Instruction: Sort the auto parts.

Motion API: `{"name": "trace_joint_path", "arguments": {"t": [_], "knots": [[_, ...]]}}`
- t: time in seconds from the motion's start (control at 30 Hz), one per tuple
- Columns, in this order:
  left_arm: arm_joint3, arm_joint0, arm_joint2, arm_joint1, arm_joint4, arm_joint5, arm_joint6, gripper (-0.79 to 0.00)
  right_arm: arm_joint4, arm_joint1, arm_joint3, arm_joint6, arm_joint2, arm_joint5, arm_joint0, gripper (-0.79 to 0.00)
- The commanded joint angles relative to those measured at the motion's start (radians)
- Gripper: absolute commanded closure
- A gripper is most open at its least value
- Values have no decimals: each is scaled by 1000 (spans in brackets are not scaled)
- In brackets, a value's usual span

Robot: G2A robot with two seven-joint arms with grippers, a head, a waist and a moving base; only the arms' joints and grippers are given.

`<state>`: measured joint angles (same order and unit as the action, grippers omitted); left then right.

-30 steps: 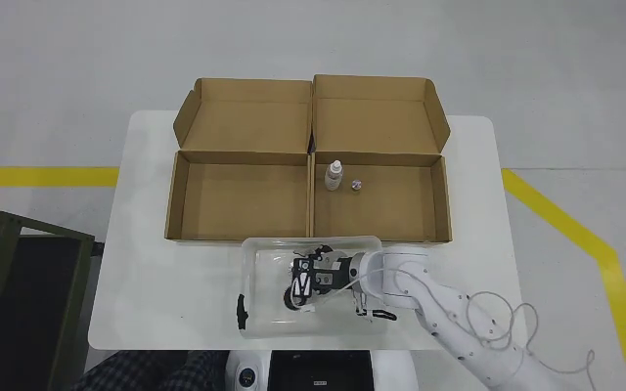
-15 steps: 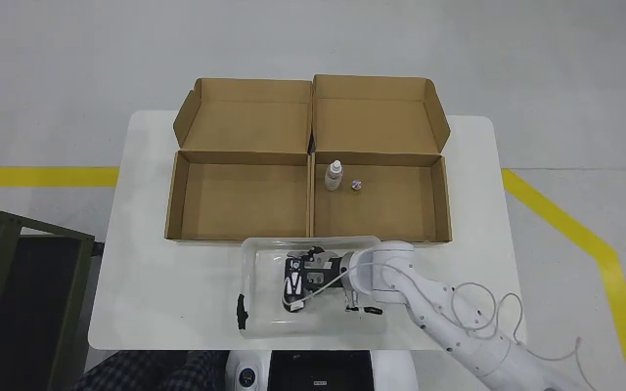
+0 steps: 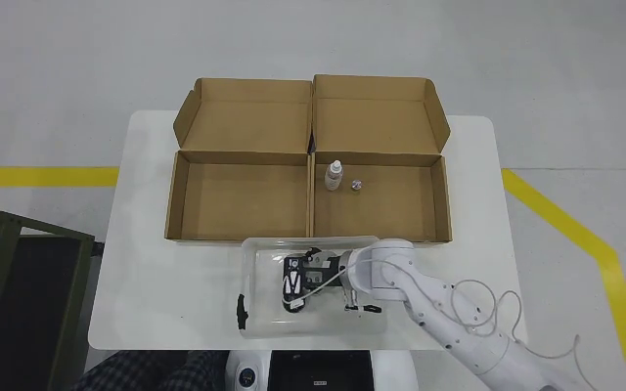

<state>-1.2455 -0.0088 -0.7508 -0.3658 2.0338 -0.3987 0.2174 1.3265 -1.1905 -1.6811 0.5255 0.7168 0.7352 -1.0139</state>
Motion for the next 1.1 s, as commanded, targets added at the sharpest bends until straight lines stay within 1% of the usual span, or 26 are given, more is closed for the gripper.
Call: {"name": "trace_joint_path", "arguments": {"t": [0.0,0.3,0.57,1.07], "knots": [[0,0,0,0,0,0,0,-785,-4,2,-16,3,8,5,-4,0],[0,0,0,0,0,0,0,-785,-49,18,-131,-26,66,24,-44,0],[0,0,0,0,0,0,0,-785,-123,36,-244,-79,155,16,-95,0],[0,0,0,0,0,0,0,-785,-288,60,-319,-177,325,4,-148,0]]}}
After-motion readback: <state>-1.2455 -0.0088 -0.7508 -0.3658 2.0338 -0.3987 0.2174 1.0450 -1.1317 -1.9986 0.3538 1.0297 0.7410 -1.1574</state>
